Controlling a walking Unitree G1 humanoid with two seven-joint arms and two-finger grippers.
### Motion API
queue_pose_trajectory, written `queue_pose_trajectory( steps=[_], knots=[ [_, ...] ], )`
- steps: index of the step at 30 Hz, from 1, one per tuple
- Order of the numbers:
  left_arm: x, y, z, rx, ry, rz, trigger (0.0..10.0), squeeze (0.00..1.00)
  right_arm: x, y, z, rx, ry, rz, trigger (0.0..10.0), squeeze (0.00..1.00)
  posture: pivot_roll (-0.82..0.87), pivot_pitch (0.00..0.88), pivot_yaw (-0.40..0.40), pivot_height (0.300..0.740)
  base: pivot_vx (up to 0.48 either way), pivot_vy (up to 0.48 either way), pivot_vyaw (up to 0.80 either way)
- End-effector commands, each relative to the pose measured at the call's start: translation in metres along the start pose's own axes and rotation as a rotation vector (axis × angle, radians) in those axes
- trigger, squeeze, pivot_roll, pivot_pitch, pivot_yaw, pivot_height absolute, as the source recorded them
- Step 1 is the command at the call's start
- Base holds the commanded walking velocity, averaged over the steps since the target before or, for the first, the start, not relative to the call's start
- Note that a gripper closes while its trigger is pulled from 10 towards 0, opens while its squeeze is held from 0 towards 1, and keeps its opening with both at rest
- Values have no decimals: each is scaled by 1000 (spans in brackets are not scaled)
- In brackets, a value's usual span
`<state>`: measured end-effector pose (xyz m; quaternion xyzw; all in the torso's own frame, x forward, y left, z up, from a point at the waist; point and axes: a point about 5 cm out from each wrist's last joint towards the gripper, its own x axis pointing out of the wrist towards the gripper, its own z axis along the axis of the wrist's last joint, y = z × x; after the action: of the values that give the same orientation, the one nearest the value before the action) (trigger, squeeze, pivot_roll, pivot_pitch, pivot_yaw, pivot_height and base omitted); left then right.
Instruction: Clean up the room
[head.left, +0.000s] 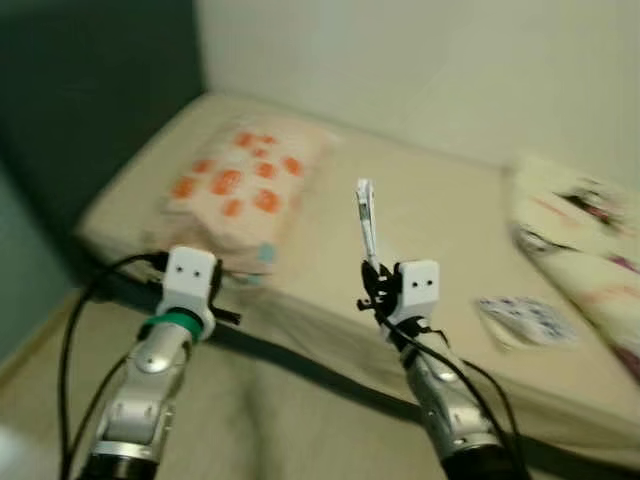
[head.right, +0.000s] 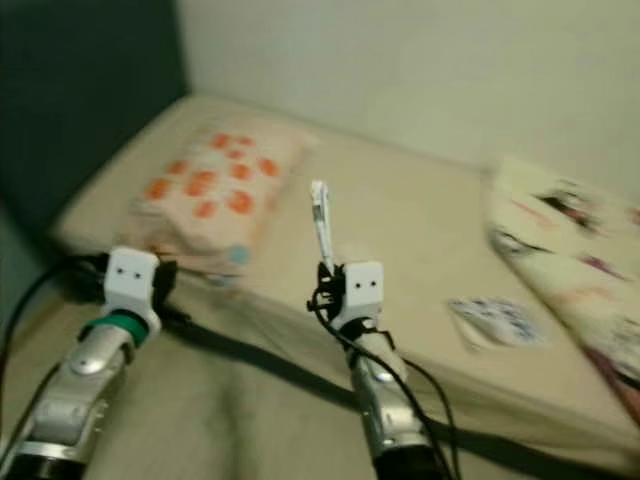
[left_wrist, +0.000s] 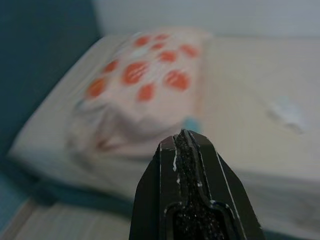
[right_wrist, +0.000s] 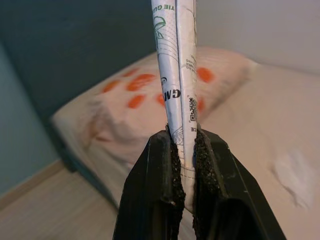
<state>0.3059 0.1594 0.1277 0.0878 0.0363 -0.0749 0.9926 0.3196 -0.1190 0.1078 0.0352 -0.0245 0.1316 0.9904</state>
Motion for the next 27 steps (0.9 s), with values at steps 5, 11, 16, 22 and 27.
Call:
queue_pose_trajectory(
  steps=[5, 11, 16, 22, 27],
  knots=[
    [-1, -10, -19, 64, 69, -53, 10000, 0, -12, -11, -28, -40, 97, -26, 10000, 0, 90, 0, -82, 726, 0, 0, 788],
    [-13, -15, -74, 105, 218, -54, 10000, 0, -38, -31, -75, -71, 299, -91, 10000, 0, 92, 0, -78, 726, 0, 0, 788],
    [-26, -21, -107, 97, 289, -12, 10000, 0, -56, -37, -95, -91, 392, -108, 10000, 0, 73, 0, -77, 726, 0, 0, 788],
    [-35, -26, -130, 38, 378, 10, 10000, 0, -78, -46, -116, -100, 500, -153, 10000, 0, 62, 0, -76, 726, 0, 0, 786],
    [-41, -30, -137, 43, 400, -7, 10000, 0, -86, -45, -122, -96, 519, -152, 10000, 0, 46, 0, -66, 726, 0, 0, 788]
  ],
)
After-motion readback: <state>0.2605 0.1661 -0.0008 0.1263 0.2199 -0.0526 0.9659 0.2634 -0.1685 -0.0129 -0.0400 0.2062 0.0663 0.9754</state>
